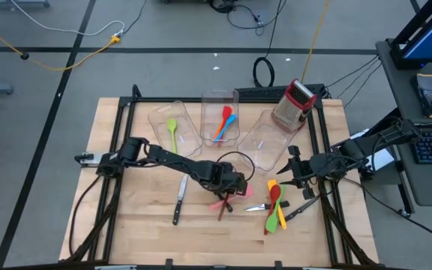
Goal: Pick & Place Kitchen Items
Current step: Put the brown serving spoon in the left bin
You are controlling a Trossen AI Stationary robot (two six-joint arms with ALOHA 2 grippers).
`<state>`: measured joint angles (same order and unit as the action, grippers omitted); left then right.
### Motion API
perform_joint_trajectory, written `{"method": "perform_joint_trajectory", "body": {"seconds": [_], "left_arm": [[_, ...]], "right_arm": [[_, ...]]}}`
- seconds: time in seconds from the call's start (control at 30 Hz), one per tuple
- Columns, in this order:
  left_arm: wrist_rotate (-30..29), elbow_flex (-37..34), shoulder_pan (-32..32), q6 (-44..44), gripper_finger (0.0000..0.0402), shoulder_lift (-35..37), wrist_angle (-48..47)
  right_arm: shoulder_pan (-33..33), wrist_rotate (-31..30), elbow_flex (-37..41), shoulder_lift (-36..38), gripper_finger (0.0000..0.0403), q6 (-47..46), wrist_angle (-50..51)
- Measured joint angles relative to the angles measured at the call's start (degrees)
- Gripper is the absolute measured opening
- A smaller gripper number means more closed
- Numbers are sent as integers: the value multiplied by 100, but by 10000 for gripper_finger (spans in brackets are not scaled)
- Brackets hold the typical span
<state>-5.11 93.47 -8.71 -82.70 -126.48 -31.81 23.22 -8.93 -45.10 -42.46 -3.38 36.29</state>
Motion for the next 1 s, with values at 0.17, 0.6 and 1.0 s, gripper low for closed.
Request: {"method": "perform_joint_trajectory", "body": {"seconds": [0.17,0.6,1.0], "left_arm": [[-13,-2,2,-39,47,0,73],[299,556,-21,-214,46,64,16],[314,767,-385,-338,46,1039,-445]], "right_arm": [[0,0,0,0,155,0,0],[0,0,0,0,155,-42,1],[1,0,0,2,155,-28,39]]}}
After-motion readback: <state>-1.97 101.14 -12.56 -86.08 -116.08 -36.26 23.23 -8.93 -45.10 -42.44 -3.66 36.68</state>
